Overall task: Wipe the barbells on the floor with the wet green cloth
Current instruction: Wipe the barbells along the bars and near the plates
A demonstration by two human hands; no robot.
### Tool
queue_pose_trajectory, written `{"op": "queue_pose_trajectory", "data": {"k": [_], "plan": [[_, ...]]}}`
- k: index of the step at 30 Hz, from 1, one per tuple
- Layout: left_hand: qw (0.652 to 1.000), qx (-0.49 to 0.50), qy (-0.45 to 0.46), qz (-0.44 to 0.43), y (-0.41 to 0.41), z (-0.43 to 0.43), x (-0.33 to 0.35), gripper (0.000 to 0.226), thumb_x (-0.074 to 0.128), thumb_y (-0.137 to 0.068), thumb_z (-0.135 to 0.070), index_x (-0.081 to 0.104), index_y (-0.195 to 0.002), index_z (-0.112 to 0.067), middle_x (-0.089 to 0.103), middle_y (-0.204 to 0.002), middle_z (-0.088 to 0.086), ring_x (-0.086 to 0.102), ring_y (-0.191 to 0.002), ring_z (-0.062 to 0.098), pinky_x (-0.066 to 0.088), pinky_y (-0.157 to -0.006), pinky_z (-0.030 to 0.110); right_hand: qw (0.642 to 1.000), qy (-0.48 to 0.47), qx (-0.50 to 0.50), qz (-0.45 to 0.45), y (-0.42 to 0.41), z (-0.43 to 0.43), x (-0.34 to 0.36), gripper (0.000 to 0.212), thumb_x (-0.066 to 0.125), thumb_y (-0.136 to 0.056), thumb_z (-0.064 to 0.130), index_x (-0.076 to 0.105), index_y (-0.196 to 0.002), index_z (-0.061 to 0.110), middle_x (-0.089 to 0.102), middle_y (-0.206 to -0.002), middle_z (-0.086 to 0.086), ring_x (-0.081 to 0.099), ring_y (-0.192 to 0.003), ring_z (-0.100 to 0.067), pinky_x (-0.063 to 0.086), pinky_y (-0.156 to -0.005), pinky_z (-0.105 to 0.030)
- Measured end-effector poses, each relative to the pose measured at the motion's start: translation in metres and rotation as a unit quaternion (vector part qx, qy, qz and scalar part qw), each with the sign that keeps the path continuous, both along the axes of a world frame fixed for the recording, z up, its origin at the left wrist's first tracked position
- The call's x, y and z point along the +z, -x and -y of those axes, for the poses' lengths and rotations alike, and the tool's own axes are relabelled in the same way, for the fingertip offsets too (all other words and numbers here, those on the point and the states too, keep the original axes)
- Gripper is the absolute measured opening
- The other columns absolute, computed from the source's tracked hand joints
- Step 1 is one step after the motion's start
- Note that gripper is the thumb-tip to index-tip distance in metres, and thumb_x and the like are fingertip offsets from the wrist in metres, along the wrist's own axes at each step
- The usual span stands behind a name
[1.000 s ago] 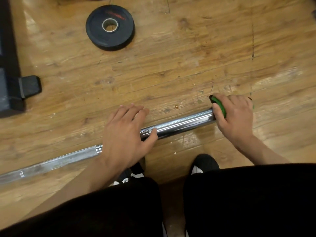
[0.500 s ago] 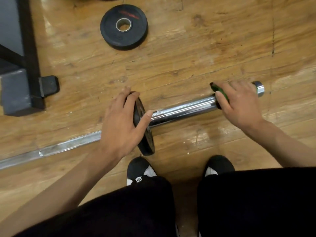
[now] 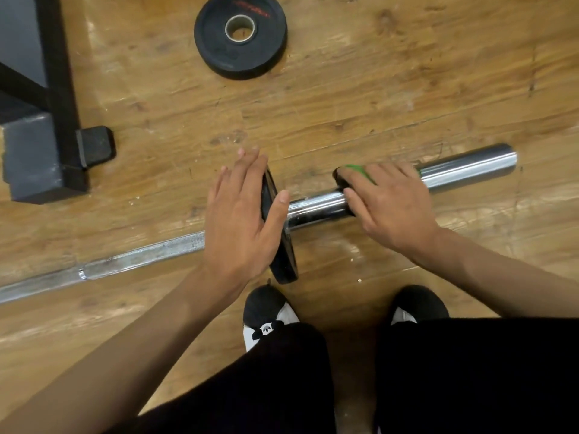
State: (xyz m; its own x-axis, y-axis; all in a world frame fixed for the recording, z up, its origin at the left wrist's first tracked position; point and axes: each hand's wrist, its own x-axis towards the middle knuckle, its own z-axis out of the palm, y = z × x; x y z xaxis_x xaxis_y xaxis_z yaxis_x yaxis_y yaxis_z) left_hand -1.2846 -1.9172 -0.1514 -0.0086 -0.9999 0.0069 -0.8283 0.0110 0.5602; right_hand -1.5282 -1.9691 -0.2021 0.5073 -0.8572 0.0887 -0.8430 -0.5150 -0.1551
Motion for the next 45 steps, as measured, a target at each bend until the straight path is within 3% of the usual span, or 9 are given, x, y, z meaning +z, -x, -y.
{"op": "queue_pose_trajectory", "data": {"k": [5,10,15,20,24,27,33,40,45], "plan": [[1.0,-0.012,0.019,-0.007,0.008,-0.008,-0.001,0.073,0.03,-0.105,-0.056,0.048,-0.152,-0.004,0.044,-0.16,0.013,0.026,-0.157,0.027,0.02,-0.126,0.049,0.997,0.003,-0.083,0.013,0.006,-0.008,0.007,0.04,0.038,-0.108,0.034,0.065,-0.131,0.015,0.07,-0.106,-0.012,0.064,-0.096,-0.033,0.037,-0.089,-0.042],[0.997,-0.057,0.024,0.049,0.004,-0.016,0.001,0.081,0.021,-0.106,-0.061,0.038,-0.157,0.0,0.039,-0.162,0.017,0.022,-0.158,0.029,0.019,-0.127,0.048,0.996,-0.032,0.067,0.046,-0.076,-0.033,0.003,0.047,0.036,-0.107,0.037,0.062,-0.137,0.011,0.069,-0.108,-0.012,0.065,-0.091,-0.035,0.04,-0.079,-0.044],[0.992,-0.089,0.032,0.081,0.004,-0.031,0.002,0.078,0.024,-0.107,-0.055,0.032,-0.159,0.002,0.034,-0.165,0.017,0.017,-0.16,0.029,0.015,-0.129,0.048,0.986,-0.009,0.163,0.024,-0.004,-0.032,0.005,0.043,0.041,-0.11,0.029,0.054,-0.147,0.012,0.065,-0.128,-0.015,0.06,-0.114,-0.033,0.043,-0.096,-0.043],[0.995,-0.081,0.024,0.049,0.013,-0.043,0.002,0.078,0.024,-0.108,-0.055,0.03,-0.159,0.003,0.028,-0.167,0.019,0.011,-0.161,0.031,0.023,-0.125,0.055,0.996,-0.003,0.09,0.024,-0.013,-0.044,0.005,0.044,0.039,-0.111,0.034,0.053,-0.149,0.016,0.063,-0.136,-0.015,0.061,-0.116,-0.034,0.042,-0.098,-0.046],[0.994,-0.084,0.018,0.067,0.012,-0.042,0.004,0.078,0.024,-0.107,-0.054,0.027,-0.16,0.003,0.028,-0.167,0.019,0.009,-0.161,0.03,0.019,-0.127,0.054,0.992,-0.037,0.113,0.05,-0.053,-0.055,-0.002,0.052,0.022,-0.112,0.034,0.052,-0.15,0.014,0.06,-0.143,-0.015,0.059,-0.122,-0.033,0.041,-0.101,-0.044],[0.992,-0.093,0.016,0.082,0.01,-0.046,0.005,0.077,0.029,-0.107,-0.052,0.023,-0.161,0.003,0.024,-0.169,0.019,0.006,-0.161,0.03,0.014,-0.129,0.05,0.988,-0.013,0.146,0.044,-0.029,-0.05,0.0,0.041,0.039,-0.112,0.029,0.055,-0.147,0.014,0.062,-0.14,-0.013,0.058,-0.127,-0.032,0.043,-0.103,-0.044],[0.991,-0.108,0.036,0.073,0.017,-0.065,0.001,0.078,0.04,-0.105,-0.048,0.021,-0.161,0.004,0.017,-0.17,0.023,0.003,-0.161,0.035,0.02,-0.126,0.058,0.996,-0.005,0.092,-0.001,0.009,-0.044,0.007,0.041,0.041,-0.109,0.033,0.056,-0.143,0.015,0.066,-0.125,-0.012,0.062,-0.11,-0.034,0.044,-0.092,-0.046],[0.974,-0.148,0.053,0.164,0.013,-0.063,0.001,0.08,0.028,-0.108,-0.058,0.022,-0.161,0.002,0.021,-0.167,0.027,0.007,-0.16,0.039,0.012,-0.129,0.053,0.989,0.017,0.149,0.004,-0.037,-0.063,-0.005,0.051,0.037,-0.111,0.034,0.033,-0.158,0.016,0.056,-0.146,-0.014,0.057,-0.123,-0.032,0.04,-0.095,-0.044],[0.978,-0.1,0.072,0.17,0.01,-0.053,0.001,0.078,0.021,-0.111,-0.056,0.026,-0.16,0.004,0.017,-0.169,0.027,0.01,-0.159,0.039,0.015,-0.128,0.055,0.993,0.063,0.101,-0.004,0.023,-0.035,-0.008,0.049,0.04,-0.113,0.036,0.047,-0.154,0.013,0.066,-0.129,-0.015,0.062,-0.109,-0.034,0.041,-0.09,-0.044]]}}
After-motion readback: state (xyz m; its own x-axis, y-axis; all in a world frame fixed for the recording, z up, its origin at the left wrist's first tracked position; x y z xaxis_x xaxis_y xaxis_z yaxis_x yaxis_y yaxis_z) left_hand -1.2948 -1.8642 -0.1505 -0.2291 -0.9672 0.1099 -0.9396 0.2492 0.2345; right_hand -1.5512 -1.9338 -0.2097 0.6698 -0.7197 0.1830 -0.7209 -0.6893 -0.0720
